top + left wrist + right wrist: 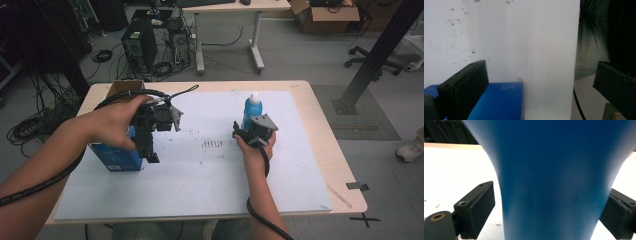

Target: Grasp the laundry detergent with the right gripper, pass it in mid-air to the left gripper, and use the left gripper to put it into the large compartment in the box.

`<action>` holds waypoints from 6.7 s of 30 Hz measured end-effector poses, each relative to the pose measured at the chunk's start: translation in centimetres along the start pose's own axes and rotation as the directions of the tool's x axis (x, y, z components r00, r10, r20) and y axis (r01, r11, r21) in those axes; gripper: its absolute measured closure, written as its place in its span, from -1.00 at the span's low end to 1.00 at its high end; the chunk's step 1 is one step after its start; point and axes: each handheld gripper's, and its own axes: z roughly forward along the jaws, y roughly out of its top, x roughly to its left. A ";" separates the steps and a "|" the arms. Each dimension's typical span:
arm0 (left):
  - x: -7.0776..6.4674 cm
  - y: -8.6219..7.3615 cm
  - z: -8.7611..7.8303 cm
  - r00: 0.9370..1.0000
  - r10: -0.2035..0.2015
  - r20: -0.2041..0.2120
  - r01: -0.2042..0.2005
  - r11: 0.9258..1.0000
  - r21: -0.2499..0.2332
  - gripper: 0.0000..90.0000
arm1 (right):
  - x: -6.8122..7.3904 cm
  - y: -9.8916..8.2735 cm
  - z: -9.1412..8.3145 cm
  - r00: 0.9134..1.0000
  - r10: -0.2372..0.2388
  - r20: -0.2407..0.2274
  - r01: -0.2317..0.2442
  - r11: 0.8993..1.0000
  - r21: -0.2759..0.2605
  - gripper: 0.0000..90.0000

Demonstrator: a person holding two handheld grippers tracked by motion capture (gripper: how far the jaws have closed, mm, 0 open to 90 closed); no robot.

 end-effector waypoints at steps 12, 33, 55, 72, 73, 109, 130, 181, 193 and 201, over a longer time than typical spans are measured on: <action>0.0 0.2 0.1 1.000 -0.001 -0.004 0.001 1.000 -0.001 -1.00 | 0.3 -0.1 0.0 1.000 -0.014 -0.004 0.014 1.000 -0.008 -0.60; -0.2 0.2 0.1 1.000 -0.002 -0.003 0.002 1.000 0.003 -1.00 | 0.1 -0.5 0.2 0.999 -0.001 0.049 0.001 1.000 -0.013 -0.28; -0.2 0.4 0.2 1.000 -0.009 -0.005 0.009 1.000 -0.002 -1.00 | 0.1 -0.9 0.3 0.997 -0.022 0.069 0.024 0.999 -0.031 -0.09; -0.6 0.7 -0.2 1.000 -0.002 -0.013 0.002 1.000 0.003 -1.00 | -1.1 -1.2 -0.1 1.000 0.009 0.000 -0.009 0.995 -0.095 0.00; -0.5 0.8 -0.3 1.000 0.000 -0.013 0.000 1.000 0.003 -1.00 | -1.2 -1.2 -0.2 1.000 0.007 -0.006 -0.007 0.995 -0.099 0.00; -0.4 3.0 -2.2 0.999 0.011 -0.038 -0.010 1.000 0.012 -1.00 | -6.0 6.4 -8.3 0.817 -0.285 -0.502 0.193 0.955 -0.227 -0.02; -0.3 4.1 -3.2 0.998 0.029 -0.054 -0.029 1.000 0.009 -1.00 | -2.5 6.1 -10.3 0.536 -0.442 -0.719 0.349 0.892 -0.289 -0.03; -1.6 6.8 -0.8 0.993 0.112 -0.032 -0.112 0.994 0.002 -1.00 | 5.2 1.5 -7.4 0.144 -0.400 -0.905 0.383 0.866 -0.322 -0.03; -2.2 7.4 -0.2 0.992 0.122 -0.037 -0.122 0.992 -0.007 -1.00 | 6.6 1.7 -6.7 0.124 -0.400 -0.908 0.386 0.863 -0.327 -0.03; -2.4 7.5 0.0 0.990 0.133 -0.041 -0.133 0.991 -0.013 -1.00 | 7.2 1.7 -6.2 0.120 -0.400 -0.908 0.395 0.859 -0.326 -0.03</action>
